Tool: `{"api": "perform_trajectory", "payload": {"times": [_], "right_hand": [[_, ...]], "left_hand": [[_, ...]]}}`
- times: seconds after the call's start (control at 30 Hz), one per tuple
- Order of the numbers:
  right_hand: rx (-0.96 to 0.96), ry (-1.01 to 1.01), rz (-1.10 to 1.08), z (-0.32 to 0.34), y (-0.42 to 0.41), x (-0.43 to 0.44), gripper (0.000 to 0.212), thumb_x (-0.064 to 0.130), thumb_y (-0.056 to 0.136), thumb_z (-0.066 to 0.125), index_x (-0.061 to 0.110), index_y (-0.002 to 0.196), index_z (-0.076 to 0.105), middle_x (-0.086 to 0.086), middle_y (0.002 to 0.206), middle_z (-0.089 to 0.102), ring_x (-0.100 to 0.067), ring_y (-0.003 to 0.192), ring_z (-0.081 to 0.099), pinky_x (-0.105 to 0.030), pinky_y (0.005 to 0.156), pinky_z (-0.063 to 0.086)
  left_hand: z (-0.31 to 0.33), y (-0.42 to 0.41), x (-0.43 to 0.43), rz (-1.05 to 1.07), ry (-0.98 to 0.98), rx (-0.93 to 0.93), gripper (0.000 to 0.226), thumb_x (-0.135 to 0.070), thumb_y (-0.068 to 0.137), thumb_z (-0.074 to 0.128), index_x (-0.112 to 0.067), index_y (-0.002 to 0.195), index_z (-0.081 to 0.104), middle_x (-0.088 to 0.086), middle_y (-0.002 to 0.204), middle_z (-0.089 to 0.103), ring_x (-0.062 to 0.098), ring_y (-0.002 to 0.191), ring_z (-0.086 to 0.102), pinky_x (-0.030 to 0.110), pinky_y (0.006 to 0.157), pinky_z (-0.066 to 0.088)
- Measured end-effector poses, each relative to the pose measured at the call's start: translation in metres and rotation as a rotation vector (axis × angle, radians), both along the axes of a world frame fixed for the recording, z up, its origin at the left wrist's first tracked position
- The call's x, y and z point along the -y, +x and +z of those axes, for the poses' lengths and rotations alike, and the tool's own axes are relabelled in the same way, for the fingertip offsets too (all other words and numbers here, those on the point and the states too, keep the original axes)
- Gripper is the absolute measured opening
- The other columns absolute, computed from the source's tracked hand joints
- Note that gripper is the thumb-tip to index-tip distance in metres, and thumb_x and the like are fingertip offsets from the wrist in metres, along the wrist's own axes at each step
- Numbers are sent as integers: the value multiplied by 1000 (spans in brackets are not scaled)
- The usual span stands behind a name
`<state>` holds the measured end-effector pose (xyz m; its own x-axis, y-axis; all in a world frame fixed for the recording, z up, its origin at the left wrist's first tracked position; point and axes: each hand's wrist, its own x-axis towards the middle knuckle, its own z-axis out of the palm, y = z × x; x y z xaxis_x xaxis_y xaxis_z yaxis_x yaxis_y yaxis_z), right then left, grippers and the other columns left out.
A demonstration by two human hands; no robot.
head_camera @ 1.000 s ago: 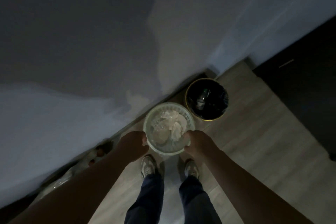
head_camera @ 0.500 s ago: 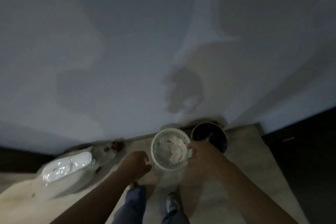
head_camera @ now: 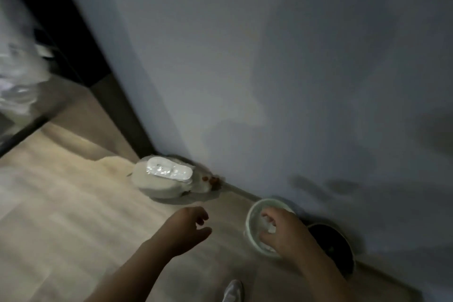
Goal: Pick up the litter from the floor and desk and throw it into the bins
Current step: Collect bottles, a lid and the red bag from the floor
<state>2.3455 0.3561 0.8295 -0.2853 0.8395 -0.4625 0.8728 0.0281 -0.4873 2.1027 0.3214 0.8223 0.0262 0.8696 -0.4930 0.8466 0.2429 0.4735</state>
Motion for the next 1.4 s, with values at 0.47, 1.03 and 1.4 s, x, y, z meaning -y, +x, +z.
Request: {"api": "perform_trajectory", "payload": {"times": [0.47,1.03,1.4], "right_hand": [[-115,144,621,76,-325,99,54,39,79,64,33,131,51,12,132,55,-6,119,51,-23,98,41],[-221,206,975,92,-630,182,47,40,84,63,35,130,51,16,123,54,1,111,50,-19,93,42],[-401,234,1112,129,-831,123,44,40,84,63,36,127,53,21,119,54,4,108,50,-16,89,42]], "left_hand": [[63,-250,221,549,216,-48,37,-43,88,58,-31,124,54,-16,115,58,0,97,56,15,80,45],[83,-488,350,1047,384,-32,33,-42,84,63,-35,116,58,-21,106,60,-3,97,58,23,87,51],[116,-650,317,1243,466,-95,29,-43,83,65,-37,111,59,-24,102,60,-4,97,59,28,88,52]]}}
